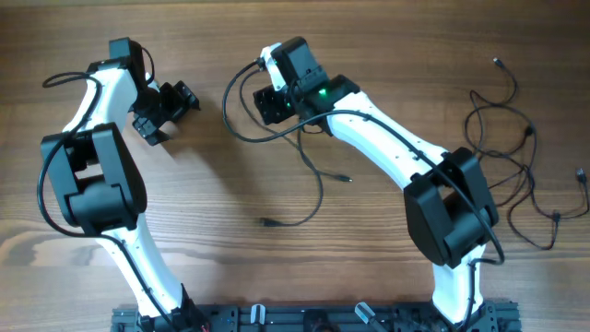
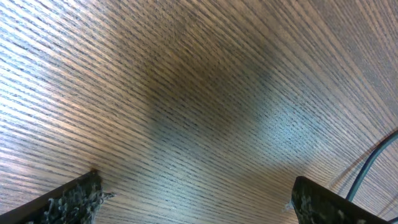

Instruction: Untangle cables

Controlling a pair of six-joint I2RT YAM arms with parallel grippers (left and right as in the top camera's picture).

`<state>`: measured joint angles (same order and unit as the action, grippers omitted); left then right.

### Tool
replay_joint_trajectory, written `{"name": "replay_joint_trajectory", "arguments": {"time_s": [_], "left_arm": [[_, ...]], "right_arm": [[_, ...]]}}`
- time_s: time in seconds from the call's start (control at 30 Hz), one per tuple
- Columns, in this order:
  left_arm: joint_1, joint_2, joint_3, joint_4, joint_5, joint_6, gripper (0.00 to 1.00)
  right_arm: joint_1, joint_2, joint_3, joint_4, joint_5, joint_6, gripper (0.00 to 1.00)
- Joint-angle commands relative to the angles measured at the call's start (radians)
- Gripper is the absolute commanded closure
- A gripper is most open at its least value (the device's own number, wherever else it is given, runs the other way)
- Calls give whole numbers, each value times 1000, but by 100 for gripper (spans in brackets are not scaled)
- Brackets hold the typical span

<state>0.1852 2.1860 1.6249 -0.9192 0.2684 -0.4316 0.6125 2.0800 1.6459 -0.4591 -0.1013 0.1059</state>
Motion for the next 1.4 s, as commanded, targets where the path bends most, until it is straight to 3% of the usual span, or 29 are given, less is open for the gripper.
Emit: {"name": "replay_joint_trajectory", "arguments": {"time_s": [0.0, 0.13, 0.23, 0.37, 0.6, 0.77, 0.9, 1.03, 1.37], "left_arm": [[-2, -13, -10, 3, 11, -1, 0], [-2, -13, -10, 3, 11, -1, 0], [-2, -13, -10, 3, 12, -2, 0], [-2, -13, -10, 4, 12, -2, 0], [-2, -13, -10, 3, 12, -2, 0], [-2, -13, -10, 3, 12, -2, 0], [-2, -13, -10, 3, 12, -2, 0], [-2, -13, -10, 3, 12, -2, 0], [-2, -13, -10, 3, 12, -2, 0]], "right_arm": [[-27, 58, 2, -47, 15, -23, 26], [-31, 55, 2, -217, 6, 60, 29], [-31, 57, -6, -305, -44, 62, 41], [-19, 58, -57, -292, -62, 51, 56], [29, 58, -132, -221, -14, 51, 73], [73, 58, -127, -246, 59, 51, 73], [87, 58, -126, -250, 69, 25, 63], [87, 58, -111, -250, 80, 2, 59], [83, 58, -74, -304, 163, -39, 56]]}}
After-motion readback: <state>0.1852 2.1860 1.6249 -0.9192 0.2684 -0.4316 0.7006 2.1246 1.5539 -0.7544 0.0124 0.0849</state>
